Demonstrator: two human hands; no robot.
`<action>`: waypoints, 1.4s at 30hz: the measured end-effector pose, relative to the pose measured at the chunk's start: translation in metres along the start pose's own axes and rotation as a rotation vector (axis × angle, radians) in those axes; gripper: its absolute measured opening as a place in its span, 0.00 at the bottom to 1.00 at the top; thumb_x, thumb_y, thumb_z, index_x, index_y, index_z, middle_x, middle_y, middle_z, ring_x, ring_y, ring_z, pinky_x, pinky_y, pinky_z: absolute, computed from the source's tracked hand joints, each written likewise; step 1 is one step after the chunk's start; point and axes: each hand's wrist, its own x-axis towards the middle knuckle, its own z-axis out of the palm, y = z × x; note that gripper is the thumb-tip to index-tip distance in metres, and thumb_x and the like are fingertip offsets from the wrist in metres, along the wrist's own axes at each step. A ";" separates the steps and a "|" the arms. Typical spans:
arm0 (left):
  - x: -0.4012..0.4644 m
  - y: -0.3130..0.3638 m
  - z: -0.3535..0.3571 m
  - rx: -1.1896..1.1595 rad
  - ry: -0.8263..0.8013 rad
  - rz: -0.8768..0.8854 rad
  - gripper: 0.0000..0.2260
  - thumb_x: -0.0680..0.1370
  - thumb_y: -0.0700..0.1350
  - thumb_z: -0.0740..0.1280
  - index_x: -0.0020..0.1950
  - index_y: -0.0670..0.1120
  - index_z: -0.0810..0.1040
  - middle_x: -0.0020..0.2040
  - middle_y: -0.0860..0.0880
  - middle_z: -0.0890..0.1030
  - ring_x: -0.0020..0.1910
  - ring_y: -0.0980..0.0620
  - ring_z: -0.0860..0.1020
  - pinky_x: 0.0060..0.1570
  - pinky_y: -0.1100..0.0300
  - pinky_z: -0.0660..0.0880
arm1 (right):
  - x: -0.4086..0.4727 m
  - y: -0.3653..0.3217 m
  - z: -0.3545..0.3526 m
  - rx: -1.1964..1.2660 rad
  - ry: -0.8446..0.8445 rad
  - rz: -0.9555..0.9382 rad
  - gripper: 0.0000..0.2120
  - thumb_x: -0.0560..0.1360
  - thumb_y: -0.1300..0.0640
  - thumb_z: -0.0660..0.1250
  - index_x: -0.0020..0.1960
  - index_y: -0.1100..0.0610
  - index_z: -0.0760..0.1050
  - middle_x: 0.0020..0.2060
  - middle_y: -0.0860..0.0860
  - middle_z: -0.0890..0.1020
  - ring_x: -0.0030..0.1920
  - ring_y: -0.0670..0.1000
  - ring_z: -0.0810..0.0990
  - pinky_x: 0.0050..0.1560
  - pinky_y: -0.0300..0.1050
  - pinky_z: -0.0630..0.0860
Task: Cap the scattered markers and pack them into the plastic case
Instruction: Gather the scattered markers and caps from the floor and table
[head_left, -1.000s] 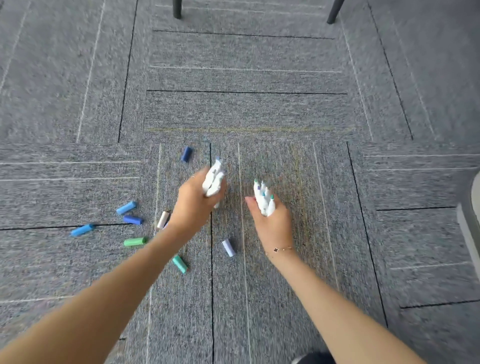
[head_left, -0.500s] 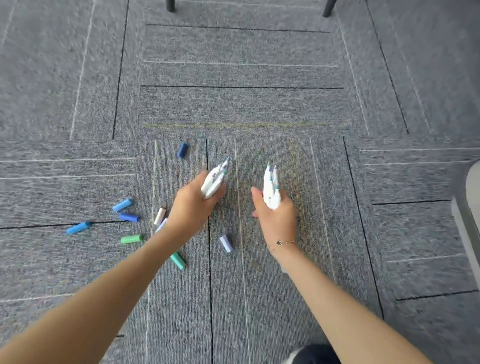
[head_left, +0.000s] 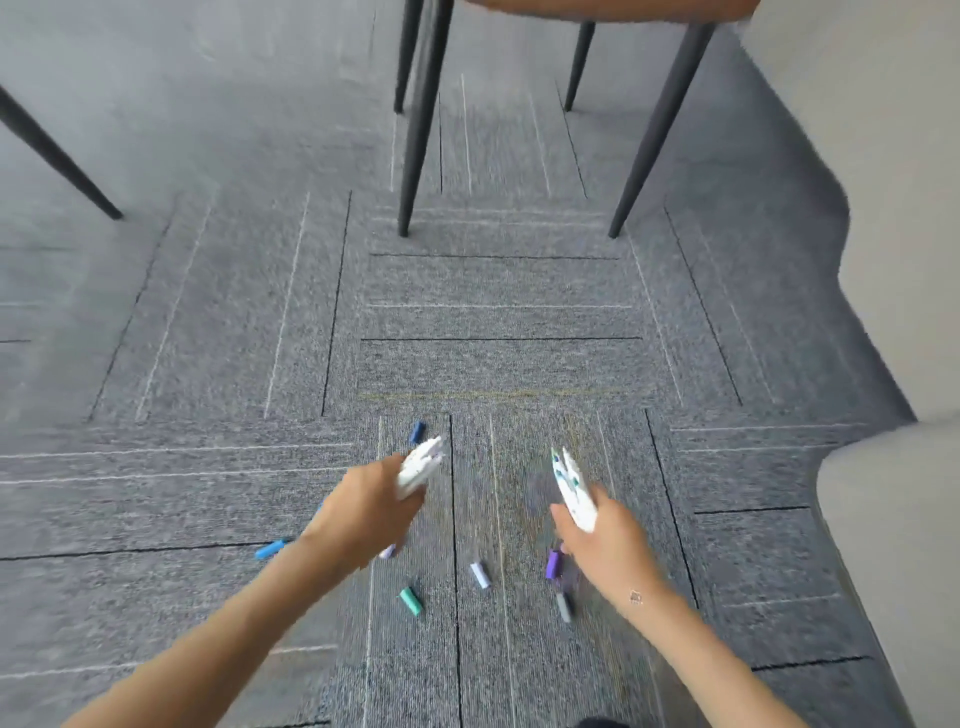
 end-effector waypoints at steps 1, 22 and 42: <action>-0.009 0.009 -0.019 -0.043 0.012 -0.010 0.09 0.80 0.46 0.63 0.55 0.42 0.74 0.34 0.51 0.77 0.25 0.57 0.73 0.23 0.68 0.72 | -0.011 -0.018 -0.010 0.021 -0.002 -0.012 0.11 0.78 0.53 0.62 0.58 0.57 0.73 0.36 0.53 0.80 0.27 0.42 0.77 0.24 0.34 0.71; -0.516 0.461 -0.213 -0.402 -0.388 0.753 0.12 0.77 0.46 0.67 0.35 0.43 0.72 0.26 0.48 0.74 0.20 0.54 0.72 0.26 0.65 0.70 | -0.651 -0.224 -0.373 0.507 0.918 -0.174 0.08 0.76 0.54 0.66 0.44 0.59 0.73 0.25 0.48 0.75 0.23 0.46 0.72 0.28 0.38 0.72; -0.742 0.722 0.107 -0.007 -0.866 0.910 0.09 0.77 0.41 0.64 0.36 0.41 0.72 0.24 0.48 0.74 0.18 0.54 0.71 0.22 0.64 0.71 | -0.947 0.100 -0.483 0.351 1.131 0.549 0.11 0.76 0.53 0.64 0.41 0.60 0.72 0.20 0.48 0.75 0.20 0.45 0.70 0.35 0.42 0.74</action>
